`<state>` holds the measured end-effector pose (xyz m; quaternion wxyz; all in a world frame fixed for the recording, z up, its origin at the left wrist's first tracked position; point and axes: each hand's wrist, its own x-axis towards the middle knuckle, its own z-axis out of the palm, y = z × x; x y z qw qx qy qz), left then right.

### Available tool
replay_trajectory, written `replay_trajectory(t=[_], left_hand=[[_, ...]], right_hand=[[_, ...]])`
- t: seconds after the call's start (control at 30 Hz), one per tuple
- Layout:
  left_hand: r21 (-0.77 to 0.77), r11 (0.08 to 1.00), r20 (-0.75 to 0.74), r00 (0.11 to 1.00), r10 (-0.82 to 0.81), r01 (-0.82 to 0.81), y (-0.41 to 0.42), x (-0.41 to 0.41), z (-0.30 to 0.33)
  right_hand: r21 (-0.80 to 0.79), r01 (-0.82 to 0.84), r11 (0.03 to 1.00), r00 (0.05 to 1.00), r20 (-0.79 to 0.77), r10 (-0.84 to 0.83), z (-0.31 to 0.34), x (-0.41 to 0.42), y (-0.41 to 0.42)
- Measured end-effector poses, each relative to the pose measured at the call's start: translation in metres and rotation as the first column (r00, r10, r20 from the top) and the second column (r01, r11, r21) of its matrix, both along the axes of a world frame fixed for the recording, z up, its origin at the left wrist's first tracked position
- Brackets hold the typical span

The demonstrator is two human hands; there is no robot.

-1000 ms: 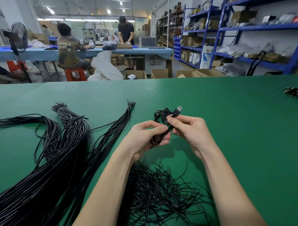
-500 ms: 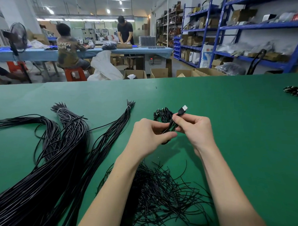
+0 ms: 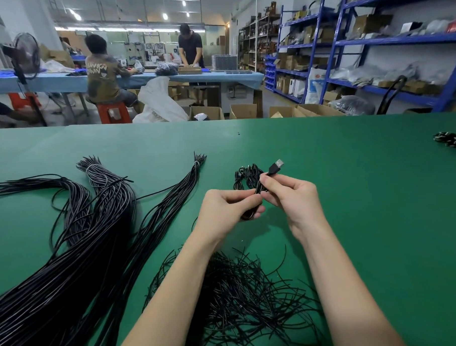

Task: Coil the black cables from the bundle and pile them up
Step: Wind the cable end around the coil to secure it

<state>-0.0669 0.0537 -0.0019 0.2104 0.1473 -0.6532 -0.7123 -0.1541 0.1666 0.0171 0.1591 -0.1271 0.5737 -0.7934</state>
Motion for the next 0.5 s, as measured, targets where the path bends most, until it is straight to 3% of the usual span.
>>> replay_trajectory(t=[0.1,0.23,0.3,0.33,0.4,0.47,0.5], left_hand=[[0.311,0.95,-0.001,0.999,-0.04,0.039,0.001,0.001,0.002],[0.469,0.883,0.015,1.0,-0.012,0.004,-0.001,0.0,0.002],[0.514,0.856,0.025,0.999,0.048,-0.054,-0.006,0.002,0.001],[0.539,0.839,0.023,0.997,0.08,-0.08,-0.01,0.003,0.0],[0.6,0.793,0.008,0.991,0.13,-0.109,-0.016,0.005,0.0],[0.642,0.755,0.006,0.986,0.17,-0.134,-0.019,0.006,0.0],[0.653,0.744,0.005,0.984,0.178,-0.138,-0.019,0.006,0.0]], right_hand=[[-0.026,-0.05,0.998,0.999,0.019,0.05,0.0,-0.001,0.001],[-0.06,-0.1,0.993,0.99,0.096,0.105,0.001,0.001,0.002],[0.116,-0.158,0.981,0.986,0.065,0.151,0.0,0.006,0.006],[0.304,-0.188,0.934,0.979,-0.023,0.205,-0.002,0.008,0.009],[0.685,-0.209,0.698,0.869,-0.198,0.454,-0.008,0.014,0.014],[0.868,-0.247,0.432,0.691,-0.155,0.706,-0.011,0.026,0.016],[0.898,-0.263,0.353,0.637,-0.113,0.763,-0.013,0.033,0.015]])
